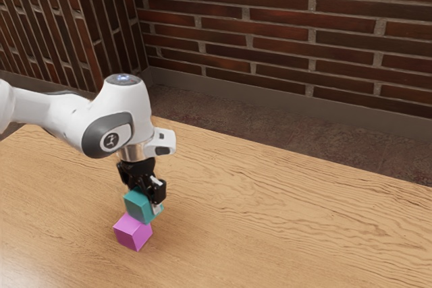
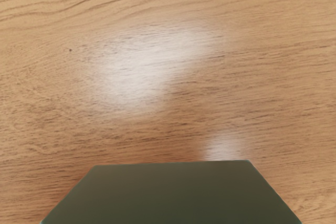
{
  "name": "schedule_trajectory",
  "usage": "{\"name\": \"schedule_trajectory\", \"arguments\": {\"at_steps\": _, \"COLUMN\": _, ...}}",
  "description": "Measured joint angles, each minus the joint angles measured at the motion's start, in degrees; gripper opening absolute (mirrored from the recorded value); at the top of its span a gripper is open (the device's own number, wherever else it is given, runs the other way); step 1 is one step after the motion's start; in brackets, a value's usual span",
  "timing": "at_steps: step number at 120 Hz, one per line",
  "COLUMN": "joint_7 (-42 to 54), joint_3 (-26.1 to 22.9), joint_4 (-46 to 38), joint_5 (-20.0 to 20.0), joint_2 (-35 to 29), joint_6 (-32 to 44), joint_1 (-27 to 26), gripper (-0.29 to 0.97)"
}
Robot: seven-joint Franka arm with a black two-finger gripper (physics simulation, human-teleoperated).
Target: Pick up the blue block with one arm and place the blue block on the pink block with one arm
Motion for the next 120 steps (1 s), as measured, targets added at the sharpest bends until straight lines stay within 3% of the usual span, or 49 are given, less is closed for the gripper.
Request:
{"name": "schedule_trajectory", "arguments": {"at_steps": 63, "joint_7": -2.59, "joint_3": 0.12, "joint_4": -7.22, "joint_5": 2.21, "joint_2": -7.07, "joint_6": 3.61, "joint_1": 1.34, "gripper": 0.4}}
{"name": "schedule_trajectory", "arguments": {"at_steps": 120, "joint_7": -4.77, "joint_3": 0.21, "joint_4": -10.5, "joint_5": 2.63, "joint_2": -9.07, "joint_6": 3.8, "joint_1": 2.24, "gripper": 0.4}}
